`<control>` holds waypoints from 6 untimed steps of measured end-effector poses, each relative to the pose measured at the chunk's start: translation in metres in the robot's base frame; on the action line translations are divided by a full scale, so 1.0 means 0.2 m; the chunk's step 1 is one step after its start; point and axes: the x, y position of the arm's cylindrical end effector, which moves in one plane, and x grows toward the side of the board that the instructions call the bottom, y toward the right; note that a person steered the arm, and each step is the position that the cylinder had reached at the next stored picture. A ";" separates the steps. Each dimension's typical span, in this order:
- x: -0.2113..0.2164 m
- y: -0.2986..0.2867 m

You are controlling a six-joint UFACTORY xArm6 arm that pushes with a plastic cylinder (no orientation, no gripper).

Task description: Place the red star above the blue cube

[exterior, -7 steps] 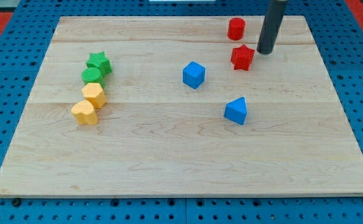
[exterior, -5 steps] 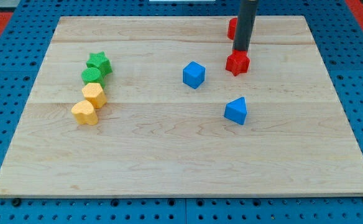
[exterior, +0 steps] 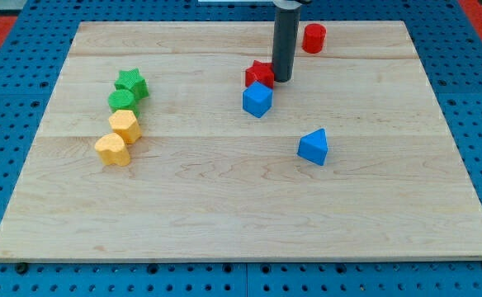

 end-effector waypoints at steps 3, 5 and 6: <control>-0.36 -0.07; -0.20 -0.09; -0.12 -0.24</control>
